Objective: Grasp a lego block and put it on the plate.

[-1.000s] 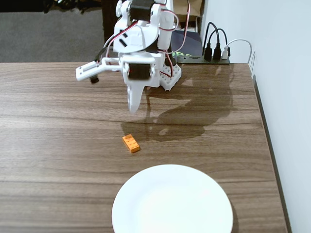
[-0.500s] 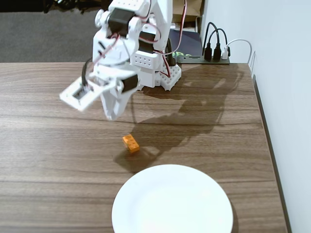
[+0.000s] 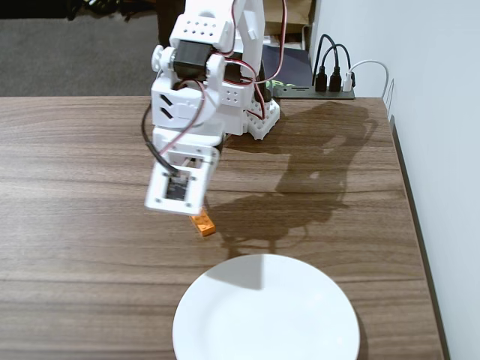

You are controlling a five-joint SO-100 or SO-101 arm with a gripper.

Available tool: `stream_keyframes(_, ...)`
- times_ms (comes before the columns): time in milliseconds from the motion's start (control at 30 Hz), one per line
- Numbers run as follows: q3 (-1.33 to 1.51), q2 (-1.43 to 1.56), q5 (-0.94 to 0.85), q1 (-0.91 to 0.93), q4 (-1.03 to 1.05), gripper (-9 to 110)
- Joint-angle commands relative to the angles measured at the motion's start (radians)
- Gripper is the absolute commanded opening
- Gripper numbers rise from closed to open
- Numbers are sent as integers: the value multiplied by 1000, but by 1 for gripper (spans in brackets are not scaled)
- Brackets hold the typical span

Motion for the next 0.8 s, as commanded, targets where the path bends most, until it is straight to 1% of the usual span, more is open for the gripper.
stream_keyframes(0, -51, 8, -60, -18, 17, 1)
stream_keyframes(233, -75, 0, -175, -32, 127, 1)
stream_keyframes(500, -192, -80, -304, 17, 258, 1)
stream_keyframes(767, -221, -126, -419, 60, 245, 14)
